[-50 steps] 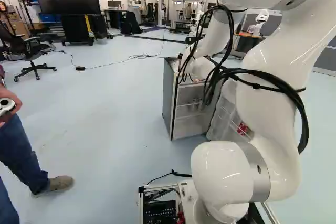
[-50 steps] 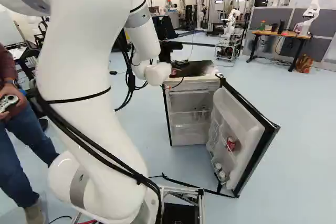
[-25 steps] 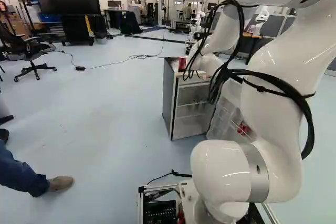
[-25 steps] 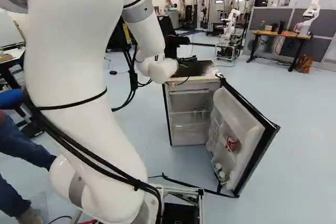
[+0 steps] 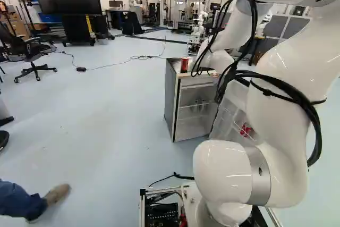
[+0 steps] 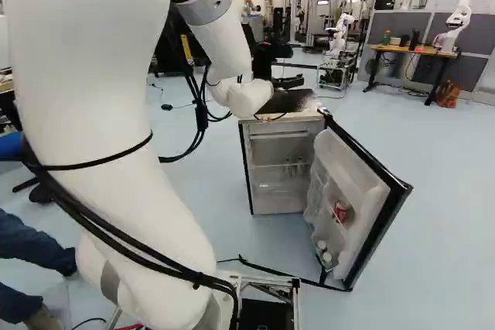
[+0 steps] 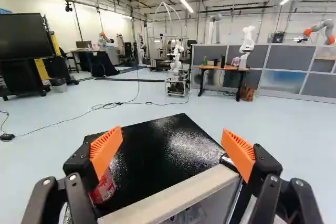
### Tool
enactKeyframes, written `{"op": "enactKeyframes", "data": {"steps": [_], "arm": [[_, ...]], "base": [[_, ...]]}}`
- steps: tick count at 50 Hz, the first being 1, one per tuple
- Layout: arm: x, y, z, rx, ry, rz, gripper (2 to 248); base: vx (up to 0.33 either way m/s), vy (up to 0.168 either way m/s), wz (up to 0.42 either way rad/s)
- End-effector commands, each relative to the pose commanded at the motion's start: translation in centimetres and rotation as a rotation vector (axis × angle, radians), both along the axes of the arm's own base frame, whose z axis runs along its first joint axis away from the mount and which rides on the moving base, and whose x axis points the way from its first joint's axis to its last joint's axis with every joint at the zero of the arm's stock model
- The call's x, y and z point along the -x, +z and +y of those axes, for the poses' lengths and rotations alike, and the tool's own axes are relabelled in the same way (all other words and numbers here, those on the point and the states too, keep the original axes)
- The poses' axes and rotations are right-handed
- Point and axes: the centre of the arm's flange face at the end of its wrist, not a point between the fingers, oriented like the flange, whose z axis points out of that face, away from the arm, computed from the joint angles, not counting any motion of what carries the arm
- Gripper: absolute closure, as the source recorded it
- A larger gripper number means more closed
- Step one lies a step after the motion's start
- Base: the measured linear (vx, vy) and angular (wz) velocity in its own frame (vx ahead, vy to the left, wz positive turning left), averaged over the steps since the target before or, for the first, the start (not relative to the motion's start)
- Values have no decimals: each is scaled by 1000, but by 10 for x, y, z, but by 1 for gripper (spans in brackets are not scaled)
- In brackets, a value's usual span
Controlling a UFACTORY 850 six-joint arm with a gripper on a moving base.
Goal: Grab a drink from the fridge
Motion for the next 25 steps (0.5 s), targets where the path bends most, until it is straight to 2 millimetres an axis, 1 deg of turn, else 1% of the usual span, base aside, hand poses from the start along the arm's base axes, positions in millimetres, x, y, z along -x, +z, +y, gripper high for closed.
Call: {"op": "enactKeyframes", "data": {"steps": [17,25], "arm": [[6,18,-26,5,-60,-37,3],[7,20,-39,2,-89,-40,3]], "base": [[0,0,0],[0,0,0]]}}
